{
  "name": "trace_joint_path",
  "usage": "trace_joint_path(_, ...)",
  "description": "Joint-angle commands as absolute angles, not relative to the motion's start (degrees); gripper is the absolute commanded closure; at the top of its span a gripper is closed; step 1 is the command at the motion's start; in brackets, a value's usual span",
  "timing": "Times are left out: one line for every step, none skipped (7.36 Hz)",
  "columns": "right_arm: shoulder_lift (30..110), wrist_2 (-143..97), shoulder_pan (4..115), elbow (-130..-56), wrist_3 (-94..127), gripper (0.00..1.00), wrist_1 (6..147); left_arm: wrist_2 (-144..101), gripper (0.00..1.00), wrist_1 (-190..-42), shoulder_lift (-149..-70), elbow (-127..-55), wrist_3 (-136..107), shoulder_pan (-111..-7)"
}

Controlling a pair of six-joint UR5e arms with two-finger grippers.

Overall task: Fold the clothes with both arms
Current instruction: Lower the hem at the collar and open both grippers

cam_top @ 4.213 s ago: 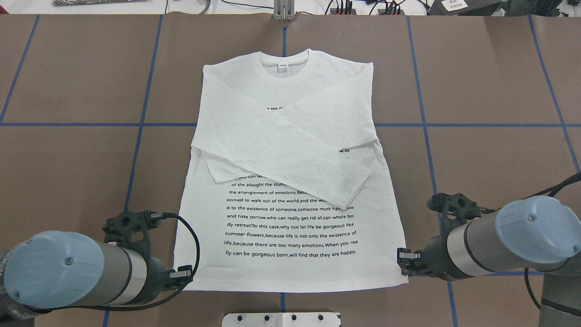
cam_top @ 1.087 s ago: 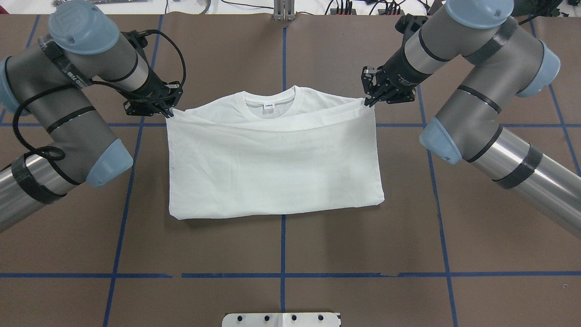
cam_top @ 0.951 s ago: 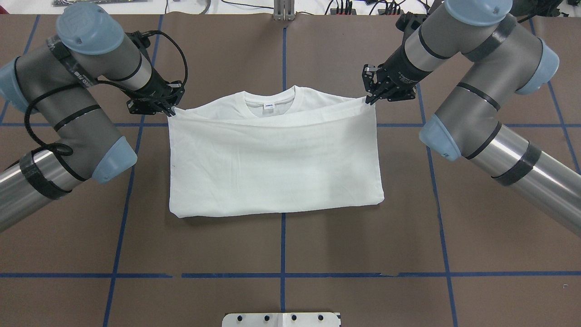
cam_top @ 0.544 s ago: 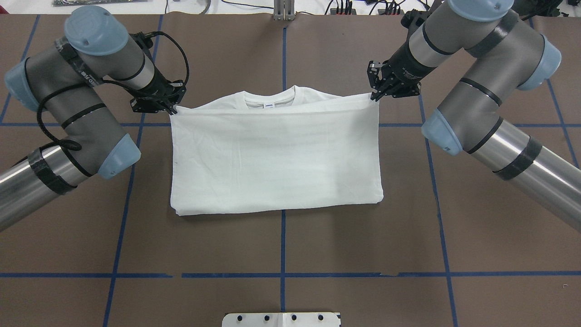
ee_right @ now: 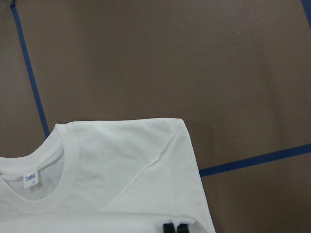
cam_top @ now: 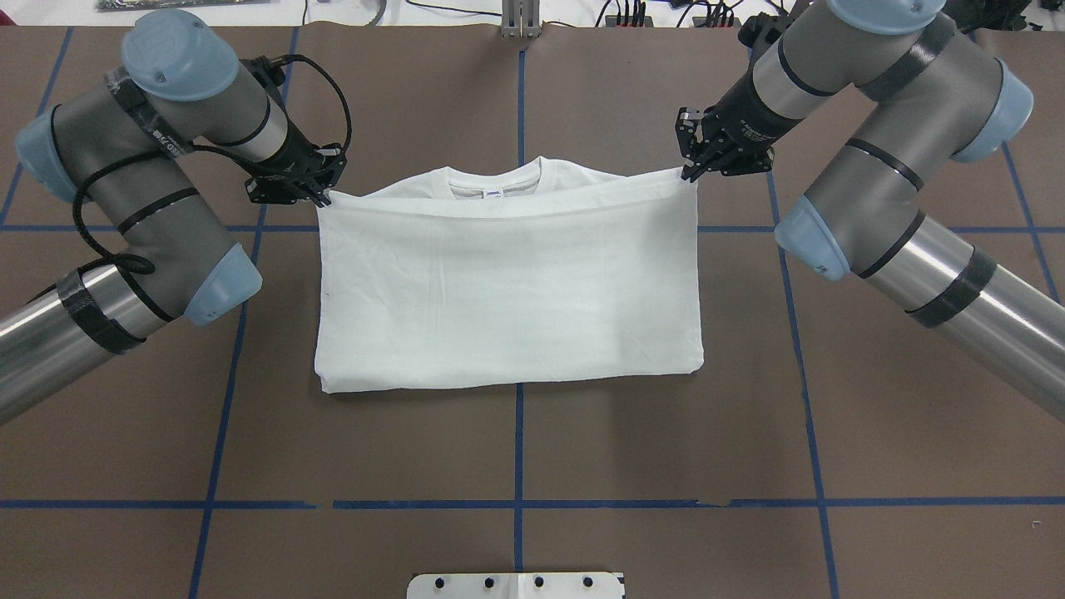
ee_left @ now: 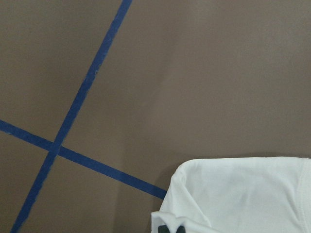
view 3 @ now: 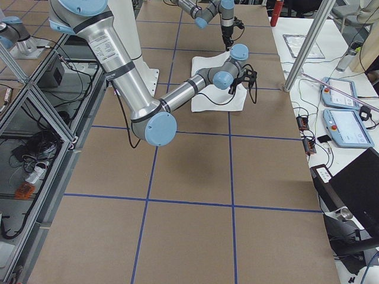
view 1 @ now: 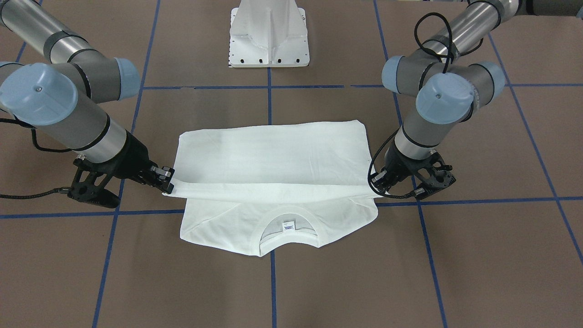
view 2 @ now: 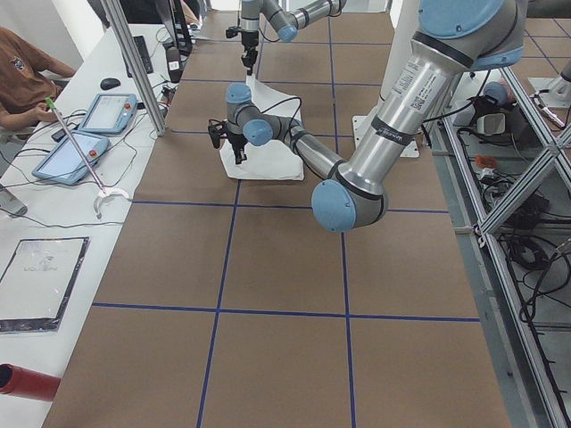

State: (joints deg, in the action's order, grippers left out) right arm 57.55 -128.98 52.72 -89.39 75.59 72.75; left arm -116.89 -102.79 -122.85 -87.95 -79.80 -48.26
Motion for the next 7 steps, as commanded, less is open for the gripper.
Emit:
trace_joint_path(57.83, -128.85, 52.47, -89.30, 75.50, 1.00, 72.69, -116.98, 1.00, -102.92, -123.22, -87.98, -79.63, -48.16)
trace_joint_path(57.75, -128.85, 52.47, -89.30, 75.50, 1.00, 72.69, -116.98, 1.00, -102.75, -123.57, -87.98, -79.89, -48.16)
trace_joint_path(57.57, -128.67, 52.04, -89.21, 75.41, 1.00, 72.69, -116.98, 1.00, -102.74, -123.66, -88.07, -79.89, -48.16)
trace_joint_path(57.39, -128.58, 51.77, -89.21, 75.41, 1.00, 72.60, -116.98, 1.00, -102.83, -123.66, -87.98, -79.89, -48.16)
trace_joint_path(57.22, -127.89, 51.42, -88.86, 75.41, 0.99, 71.55, -116.98, 1.00, -102.75, -123.58, -87.98, -79.89, -48.16)
trace_joint_path(57.22, -127.01, 51.33, -85.73, 75.50, 0.93, 67.37, -116.90, 1.00, -102.74, -123.49, -87.98, -79.89, -48.16)
trace_joint_path(57.22, -127.00, 51.33, -82.74, 75.50, 0.92, 62.10, -116.89, 1.00, -102.66, -123.49, -87.98, -79.89, -48.16)
